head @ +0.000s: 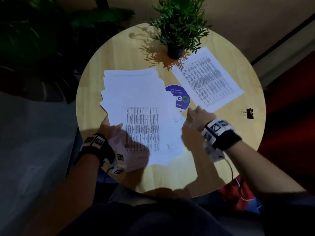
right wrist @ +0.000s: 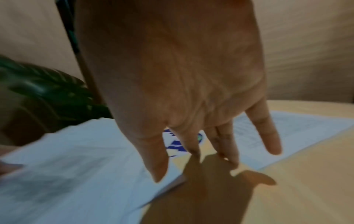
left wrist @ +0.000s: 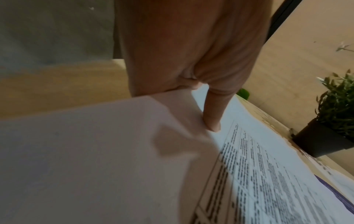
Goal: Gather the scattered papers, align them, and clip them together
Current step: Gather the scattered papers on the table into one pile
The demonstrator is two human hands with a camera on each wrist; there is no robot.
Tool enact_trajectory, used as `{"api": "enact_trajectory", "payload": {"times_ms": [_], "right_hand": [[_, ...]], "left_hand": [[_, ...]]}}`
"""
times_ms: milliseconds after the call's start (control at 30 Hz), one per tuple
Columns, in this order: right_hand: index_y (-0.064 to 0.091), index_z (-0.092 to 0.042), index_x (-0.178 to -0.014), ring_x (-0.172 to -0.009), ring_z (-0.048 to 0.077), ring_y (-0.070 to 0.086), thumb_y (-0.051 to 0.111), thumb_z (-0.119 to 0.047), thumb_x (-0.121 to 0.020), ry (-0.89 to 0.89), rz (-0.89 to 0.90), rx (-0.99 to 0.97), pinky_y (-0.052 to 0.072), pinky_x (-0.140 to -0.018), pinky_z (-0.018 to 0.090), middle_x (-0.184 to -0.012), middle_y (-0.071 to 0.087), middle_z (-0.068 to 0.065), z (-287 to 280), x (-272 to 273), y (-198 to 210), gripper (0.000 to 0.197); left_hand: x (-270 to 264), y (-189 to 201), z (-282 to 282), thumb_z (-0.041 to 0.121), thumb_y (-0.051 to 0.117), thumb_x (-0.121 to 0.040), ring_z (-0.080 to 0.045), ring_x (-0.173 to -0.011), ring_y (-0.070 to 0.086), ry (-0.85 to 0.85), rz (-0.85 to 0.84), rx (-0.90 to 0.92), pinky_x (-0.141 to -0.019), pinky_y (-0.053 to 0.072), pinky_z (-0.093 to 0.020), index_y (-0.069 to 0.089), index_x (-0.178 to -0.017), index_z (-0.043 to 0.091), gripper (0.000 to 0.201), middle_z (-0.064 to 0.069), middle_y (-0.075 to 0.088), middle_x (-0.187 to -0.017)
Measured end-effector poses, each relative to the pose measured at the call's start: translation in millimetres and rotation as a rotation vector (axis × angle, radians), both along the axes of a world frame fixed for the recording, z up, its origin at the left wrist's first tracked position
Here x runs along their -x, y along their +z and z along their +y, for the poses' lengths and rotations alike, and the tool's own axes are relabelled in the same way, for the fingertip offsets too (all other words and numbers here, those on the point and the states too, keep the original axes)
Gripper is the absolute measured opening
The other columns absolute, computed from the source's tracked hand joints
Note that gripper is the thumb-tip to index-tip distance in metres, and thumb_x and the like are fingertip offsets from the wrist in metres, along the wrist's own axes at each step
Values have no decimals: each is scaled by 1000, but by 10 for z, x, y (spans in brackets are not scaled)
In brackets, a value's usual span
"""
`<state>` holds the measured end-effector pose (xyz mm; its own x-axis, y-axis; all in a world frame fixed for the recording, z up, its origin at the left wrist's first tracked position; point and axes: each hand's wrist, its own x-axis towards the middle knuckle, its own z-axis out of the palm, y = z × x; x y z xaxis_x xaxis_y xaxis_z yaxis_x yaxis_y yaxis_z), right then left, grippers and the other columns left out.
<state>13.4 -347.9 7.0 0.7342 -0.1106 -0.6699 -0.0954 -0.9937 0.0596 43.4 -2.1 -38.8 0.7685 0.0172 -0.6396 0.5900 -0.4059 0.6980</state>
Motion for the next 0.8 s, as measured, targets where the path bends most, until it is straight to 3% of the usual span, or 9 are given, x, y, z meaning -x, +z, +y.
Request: {"api": "enact_trajectory", "payload": {"times_ms": [67, 133, 233, 333, 500, 600, 667, 733, 800], "right_hand": [[36, -20, -133, -118, 33, 53, 47, -53, -89, 3, 53, -40, 44, -90, 46, -131, 44, 12, 130, 103, 36, 56], [44, -17, -130, -124, 33, 49, 55, -54, -84, -129, -27, -103, 43, -94, 45, -134, 44, 12, 51, -25, 93, 60], [21, -14, -149, -146, 31, 17, 55, -62, -83, -307, -194, -62, 28, -110, 54, -161, 9, 7, -307, -267, -1, 88], [6, -17, -152, -149, 28, 5, 46, -67, -85, -276, -96, -33, 20, -112, 64, -162, -4, 3, -526, -308, -156, 92], [6, -20, -152, -147, 26, 17, 38, -72, -85, -121, -15, 29, 20, -109, 65, -162, -5, 5, -189, 14, -81, 91], [20, -20, -147, -140, 30, 32, 41, -68, -85, -20, 60, -13, 23, -106, 61, -159, 9, 10, 122, 330, 8, 81], [41, -25, -134, -129, 30, 45, 44, -61, -85, 21, 49, -21, 30, -103, 55, -145, 37, 8, 235, 355, 109, 61], [60, -23, -117, -120, 31, 51, 50, -49, -85, -83, -124, -25, 40, -98, 49, -124, 56, 7, 142, 121, 160, 43], [56, -13, -123, -124, 34, 44, 65, -44, -81, -285, -352, -63, 45, -97, 48, -129, 51, 14, -136, -175, 165, 53]], "left_hand": [[-6, 38, 51, -6, 59, -87, -25, -120, 48, 4, 15, -1, -99, 37, -34, 38, -137, 2, 55, -9, 47, -133], [-4, 24, 128, -3, 60, -87, -24, -125, 45, -9, 42, -14, -106, 35, -36, 35, -140, 1, 59, -11, 46, -137], [44, -9, 190, 11, 68, -84, -34, -127, 50, 3, 99, -42, -109, 38, -48, 46, -130, 10, 51, -19, 52, -138], [72, 13, 139, -1, 61, -87, -31, -133, 42, 18, 50, -21, -103, 33, -29, 33, -142, 3, 62, -16, 43, -144], [90, 111, 78, -7, 56, -88, -28, -138, 34, -44, -68, -55, -89, 24, -10, 26, -144, 0, 64, -17, 35, -148], [92, 115, 99, -8, 58, -87, -29, -138, 36, -77, -98, -50, -94, 26, -15, 30, -142, -1, 62, -18, 39, -147], [86, 107, 105, -7, 58, -87, -25, -136, 37, -85, -100, -48, -98, 26, -20, 31, -142, 0, 62, -16, 40, -146], [76, 102, 116, -6, 58, -87, -19, -133, 37, -74, -93, -40, -102, 27, -22, 31, -142, 0, 62, -14, 41, -146], [70, 90, 112, -2, 61, -86, -25, -137, 38, -84, -96, -52, -111, 29, -33, 33, -143, 1, 63, -14, 41, -147]]}}
